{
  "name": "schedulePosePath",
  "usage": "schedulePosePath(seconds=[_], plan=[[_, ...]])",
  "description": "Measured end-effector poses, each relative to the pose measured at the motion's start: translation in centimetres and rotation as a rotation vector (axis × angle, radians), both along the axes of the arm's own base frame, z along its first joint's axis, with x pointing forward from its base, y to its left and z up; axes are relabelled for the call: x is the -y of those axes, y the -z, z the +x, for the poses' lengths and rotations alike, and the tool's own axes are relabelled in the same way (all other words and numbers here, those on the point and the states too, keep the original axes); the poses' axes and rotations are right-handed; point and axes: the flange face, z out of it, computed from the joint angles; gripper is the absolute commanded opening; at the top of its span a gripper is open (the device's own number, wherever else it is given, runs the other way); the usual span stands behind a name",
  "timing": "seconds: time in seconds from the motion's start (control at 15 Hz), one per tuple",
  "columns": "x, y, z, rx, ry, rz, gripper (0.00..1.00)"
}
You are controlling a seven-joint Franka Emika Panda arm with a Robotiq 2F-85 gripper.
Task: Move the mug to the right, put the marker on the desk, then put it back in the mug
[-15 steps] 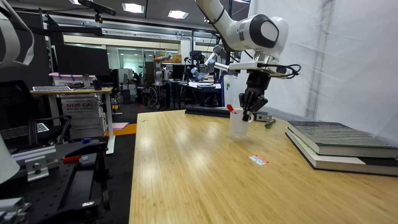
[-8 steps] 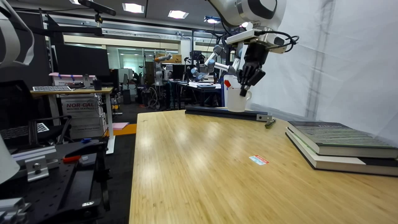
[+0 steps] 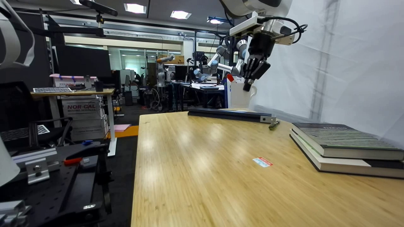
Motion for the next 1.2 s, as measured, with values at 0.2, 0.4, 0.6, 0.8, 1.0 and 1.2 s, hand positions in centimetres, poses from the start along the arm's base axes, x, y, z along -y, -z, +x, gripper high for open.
schedulePosePath(seconds=[0.2,0.4,0.6,0.8,1.0,1.2], plan=[[1.2,0.3,-1.3,-0.026,0.029,-0.004,0.01],[2.7,1.2,-2.4,-0.049,0.06,-0.004,0.01],[5.0,2.6,-3.2,-0.047,0.101,-0.002,0.01],[7.6,4.0,-3.8,-0.031,0.152,0.004,0.01],[9.4,5.0,-4.3,-0.018,0.192,0.012,0.01],[10.6,5.5,-4.7,-0.012,0.22,0.019,0.01]])
